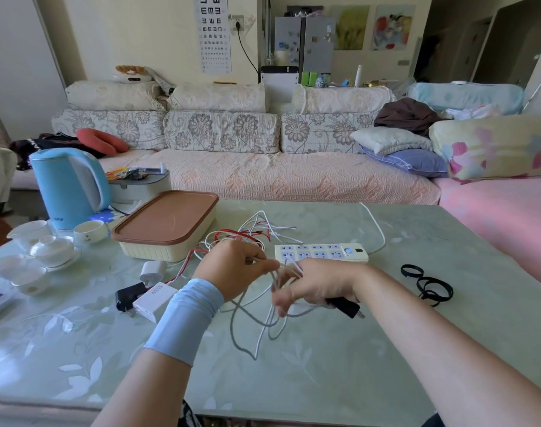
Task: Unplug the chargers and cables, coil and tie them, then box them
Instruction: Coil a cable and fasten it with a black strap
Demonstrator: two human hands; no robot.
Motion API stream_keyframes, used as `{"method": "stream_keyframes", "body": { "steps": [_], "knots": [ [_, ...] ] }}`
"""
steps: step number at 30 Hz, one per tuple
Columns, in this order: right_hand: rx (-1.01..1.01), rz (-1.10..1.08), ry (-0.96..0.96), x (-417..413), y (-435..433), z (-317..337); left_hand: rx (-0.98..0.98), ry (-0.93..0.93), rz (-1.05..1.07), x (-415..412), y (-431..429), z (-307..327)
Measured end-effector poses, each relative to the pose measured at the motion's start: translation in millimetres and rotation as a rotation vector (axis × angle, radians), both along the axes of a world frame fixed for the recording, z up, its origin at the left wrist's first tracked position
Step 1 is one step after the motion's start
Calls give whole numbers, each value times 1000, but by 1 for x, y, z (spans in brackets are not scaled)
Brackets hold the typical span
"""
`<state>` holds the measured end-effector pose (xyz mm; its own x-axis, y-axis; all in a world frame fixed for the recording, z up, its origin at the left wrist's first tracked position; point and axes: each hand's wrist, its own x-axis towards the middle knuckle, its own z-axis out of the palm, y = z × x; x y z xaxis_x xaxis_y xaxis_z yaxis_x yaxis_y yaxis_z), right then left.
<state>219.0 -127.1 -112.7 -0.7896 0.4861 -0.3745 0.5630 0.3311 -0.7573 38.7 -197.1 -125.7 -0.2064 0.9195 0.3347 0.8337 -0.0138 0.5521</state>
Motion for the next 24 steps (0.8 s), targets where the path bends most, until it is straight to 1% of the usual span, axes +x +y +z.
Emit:
{"method": "stream_keyframes", "body": {
  "steps": [2,4,8,12,13,14,16,17,18,19,21,24],
  "knots": [
    [115,63,-52,1,-4,6,18,9,20,3,0,1],
    [131,79,-114,4,-5,14,41,21,35,4,1,3],
    [32,51,-190,13,-5,23,83,86,137,0,3,0],
    [-46,30,-118,17,-1,22,65,138,184,-3,4,0],
    [-57,38,-102,17,-2,23,93,171,160,-2,6,0],
    [-58,50,-90,17,-2,23,185,223,102,0,8,-1],
    [-22,93,-69,17,-3,23,344,368,-77,13,9,1],
    [6,115,-47,18,-3,22,373,429,-180,22,9,3],
    [31,132,-10,19,-3,20,351,441,-276,31,9,4],
    [48,140,33,19,-1,19,282,374,-337,39,5,7],
    [21,133,109,24,4,15,89,90,-392,46,0,10],
    [-137,71,164,31,11,13,-114,-220,-429,41,4,8]
  ]
}}
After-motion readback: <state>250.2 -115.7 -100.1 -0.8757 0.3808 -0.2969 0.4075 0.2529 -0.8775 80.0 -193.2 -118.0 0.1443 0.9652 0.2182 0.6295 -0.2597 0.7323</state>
